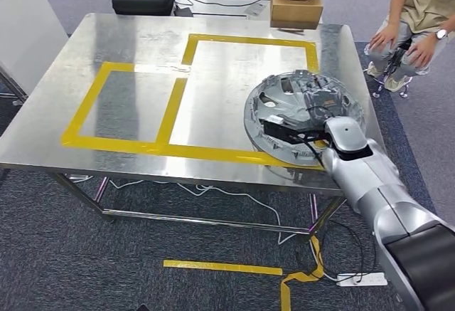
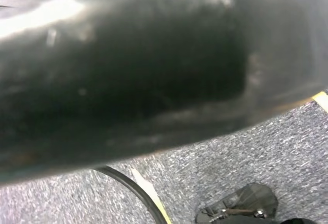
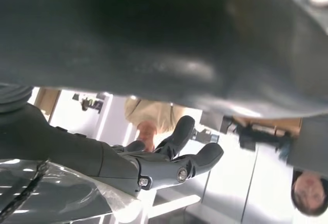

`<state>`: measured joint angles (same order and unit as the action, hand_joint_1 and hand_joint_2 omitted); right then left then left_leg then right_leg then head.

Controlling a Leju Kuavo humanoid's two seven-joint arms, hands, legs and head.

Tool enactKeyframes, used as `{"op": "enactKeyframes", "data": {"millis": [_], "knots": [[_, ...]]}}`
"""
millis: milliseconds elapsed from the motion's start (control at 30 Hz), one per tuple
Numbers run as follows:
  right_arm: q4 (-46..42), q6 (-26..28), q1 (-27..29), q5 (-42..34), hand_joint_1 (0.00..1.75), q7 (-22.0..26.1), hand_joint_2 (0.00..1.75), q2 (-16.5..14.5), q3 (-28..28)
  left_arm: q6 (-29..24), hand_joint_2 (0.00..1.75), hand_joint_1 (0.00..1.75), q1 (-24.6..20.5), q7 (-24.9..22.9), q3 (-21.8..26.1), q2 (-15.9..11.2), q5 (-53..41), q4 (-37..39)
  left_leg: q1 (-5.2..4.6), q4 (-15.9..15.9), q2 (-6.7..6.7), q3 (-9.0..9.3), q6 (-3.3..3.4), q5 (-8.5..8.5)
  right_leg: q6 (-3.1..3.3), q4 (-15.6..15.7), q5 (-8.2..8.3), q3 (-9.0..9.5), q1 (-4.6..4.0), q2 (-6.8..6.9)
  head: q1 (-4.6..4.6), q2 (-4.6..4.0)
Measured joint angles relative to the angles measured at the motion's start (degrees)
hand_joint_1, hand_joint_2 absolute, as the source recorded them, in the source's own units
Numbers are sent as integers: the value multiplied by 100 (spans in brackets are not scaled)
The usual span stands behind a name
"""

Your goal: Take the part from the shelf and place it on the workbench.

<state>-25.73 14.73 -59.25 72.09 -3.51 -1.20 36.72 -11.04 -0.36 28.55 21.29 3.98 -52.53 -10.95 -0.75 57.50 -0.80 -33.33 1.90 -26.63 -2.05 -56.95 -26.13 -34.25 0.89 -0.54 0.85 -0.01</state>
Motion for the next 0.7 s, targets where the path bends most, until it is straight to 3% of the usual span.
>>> {"op": "enactKeyframes", "data": {"millis": [333, 700], "knots": [[-591, -223, -157, 58, 0, -14, 0, 2, 112, -62, 0, 0, -44, -39, 76, 122, 33, 0, 1, 0, 0, 0, 0, 0, 0, 0, 0, 0, -1, 1, 0, -1], [-1826, -662, 91, 77, 0, -280, 0, 2, 469, -194, 0, 0, -144, -59, 139, 240, 56, 0, 1, 0, 1, 0, 0, 0, 0, 0, -1, 0, -1, -1, 0, -1]]}}
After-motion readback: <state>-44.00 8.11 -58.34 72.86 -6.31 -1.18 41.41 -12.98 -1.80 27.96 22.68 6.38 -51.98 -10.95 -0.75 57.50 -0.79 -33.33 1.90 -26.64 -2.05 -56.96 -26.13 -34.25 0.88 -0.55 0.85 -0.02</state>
